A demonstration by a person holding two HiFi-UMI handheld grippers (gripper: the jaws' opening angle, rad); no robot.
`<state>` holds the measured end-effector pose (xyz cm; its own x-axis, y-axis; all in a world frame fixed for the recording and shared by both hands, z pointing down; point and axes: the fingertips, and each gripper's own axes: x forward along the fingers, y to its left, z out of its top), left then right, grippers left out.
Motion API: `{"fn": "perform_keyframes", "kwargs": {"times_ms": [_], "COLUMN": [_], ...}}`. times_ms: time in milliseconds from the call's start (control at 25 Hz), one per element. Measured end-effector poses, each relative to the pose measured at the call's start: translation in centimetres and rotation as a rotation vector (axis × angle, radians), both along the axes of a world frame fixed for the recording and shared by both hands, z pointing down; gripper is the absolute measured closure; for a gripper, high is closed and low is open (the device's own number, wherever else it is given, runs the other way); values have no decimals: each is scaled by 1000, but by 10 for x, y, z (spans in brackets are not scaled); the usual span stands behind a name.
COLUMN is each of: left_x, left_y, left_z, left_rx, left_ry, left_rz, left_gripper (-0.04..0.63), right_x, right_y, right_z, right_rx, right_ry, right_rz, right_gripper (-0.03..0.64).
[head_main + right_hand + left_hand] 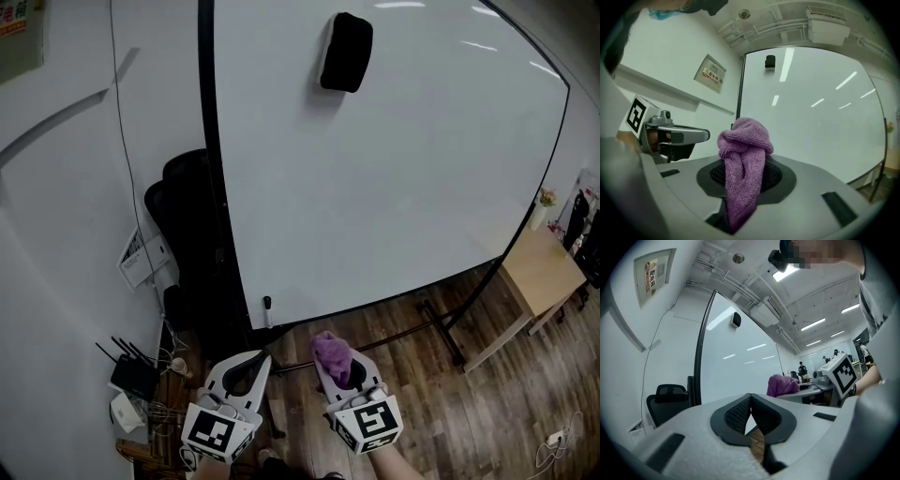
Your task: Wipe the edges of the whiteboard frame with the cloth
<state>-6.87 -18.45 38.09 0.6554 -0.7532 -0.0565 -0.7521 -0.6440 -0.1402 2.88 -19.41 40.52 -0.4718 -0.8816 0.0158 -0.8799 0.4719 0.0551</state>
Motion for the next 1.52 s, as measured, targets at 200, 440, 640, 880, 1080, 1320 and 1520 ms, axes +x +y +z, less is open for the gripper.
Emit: {"fn": "perform_keyframes", "kwargs": {"times_ms": [200, 440, 640, 880, 1080, 1320, 1520], "left_x": [19, 39, 55, 77, 97, 120, 137], "left_y": [17, 31, 43, 56, 67, 81, 92], "left_z": [-8, -16, -18, -17, -17, -17, -17], "left_rx": [20, 41, 51, 52, 52, 52, 50], "left_ry": [0, 8, 12, 17, 19, 24, 29], "left_rz": [2, 7, 16, 40, 61, 86, 113], "left_gripper": [578, 578, 578, 578, 578, 578, 578], "right_x": [25, 62, 93, 124, 147, 172, 187], "right_y": [25, 47, 66, 92, 111, 133, 146], "right_z": [-12, -20, -28, -31, -33, -32, -31], "right_rx": [40, 41, 56, 71, 82, 85, 91], "right_ry": [42, -15, -41, -36, -47, -50, -48], "right_rz": [9, 42, 86, 126, 157, 195, 217], "right_gripper": [511, 511, 511, 511, 511, 511, 511]}}
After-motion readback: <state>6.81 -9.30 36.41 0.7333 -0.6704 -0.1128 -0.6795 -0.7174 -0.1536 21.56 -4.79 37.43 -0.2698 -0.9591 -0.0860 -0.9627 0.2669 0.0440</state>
